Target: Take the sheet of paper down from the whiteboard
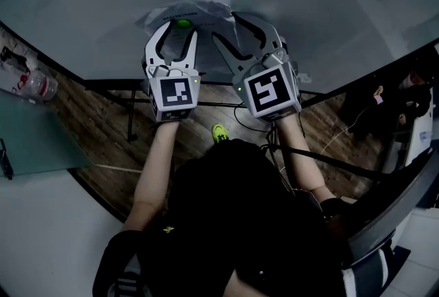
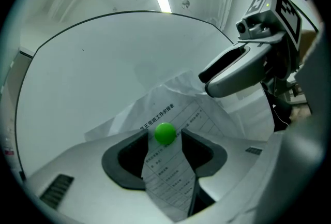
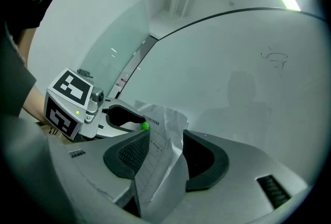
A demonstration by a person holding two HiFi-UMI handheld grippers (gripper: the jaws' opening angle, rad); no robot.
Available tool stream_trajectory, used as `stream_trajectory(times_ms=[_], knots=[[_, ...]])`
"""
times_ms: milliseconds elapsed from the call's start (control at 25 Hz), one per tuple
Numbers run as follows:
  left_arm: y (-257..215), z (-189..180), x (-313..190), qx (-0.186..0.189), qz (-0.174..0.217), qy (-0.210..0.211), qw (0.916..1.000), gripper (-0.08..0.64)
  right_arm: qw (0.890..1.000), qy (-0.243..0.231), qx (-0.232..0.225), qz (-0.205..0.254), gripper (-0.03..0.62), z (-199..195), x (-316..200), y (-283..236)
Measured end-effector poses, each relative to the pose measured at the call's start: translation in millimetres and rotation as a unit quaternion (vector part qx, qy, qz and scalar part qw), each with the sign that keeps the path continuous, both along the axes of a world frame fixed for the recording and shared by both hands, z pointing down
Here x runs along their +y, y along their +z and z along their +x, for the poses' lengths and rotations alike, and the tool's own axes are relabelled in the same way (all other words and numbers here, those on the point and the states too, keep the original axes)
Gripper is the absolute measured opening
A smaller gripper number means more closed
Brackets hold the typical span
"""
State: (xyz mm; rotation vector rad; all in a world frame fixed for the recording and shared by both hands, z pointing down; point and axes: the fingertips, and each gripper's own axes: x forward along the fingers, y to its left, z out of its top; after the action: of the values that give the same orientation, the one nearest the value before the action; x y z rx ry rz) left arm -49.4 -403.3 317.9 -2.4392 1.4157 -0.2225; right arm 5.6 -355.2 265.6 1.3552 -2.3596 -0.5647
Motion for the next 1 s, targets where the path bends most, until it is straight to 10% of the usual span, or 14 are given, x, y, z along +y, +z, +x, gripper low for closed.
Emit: stream_trajectory(times_ms=[1000], knots=[[-4, 2, -2, -0.031, 0.052, -0.058, 0.9965, 0.162, 0.999, 0.038, 0.015, 0.007, 0.195, 11, -11, -9]])
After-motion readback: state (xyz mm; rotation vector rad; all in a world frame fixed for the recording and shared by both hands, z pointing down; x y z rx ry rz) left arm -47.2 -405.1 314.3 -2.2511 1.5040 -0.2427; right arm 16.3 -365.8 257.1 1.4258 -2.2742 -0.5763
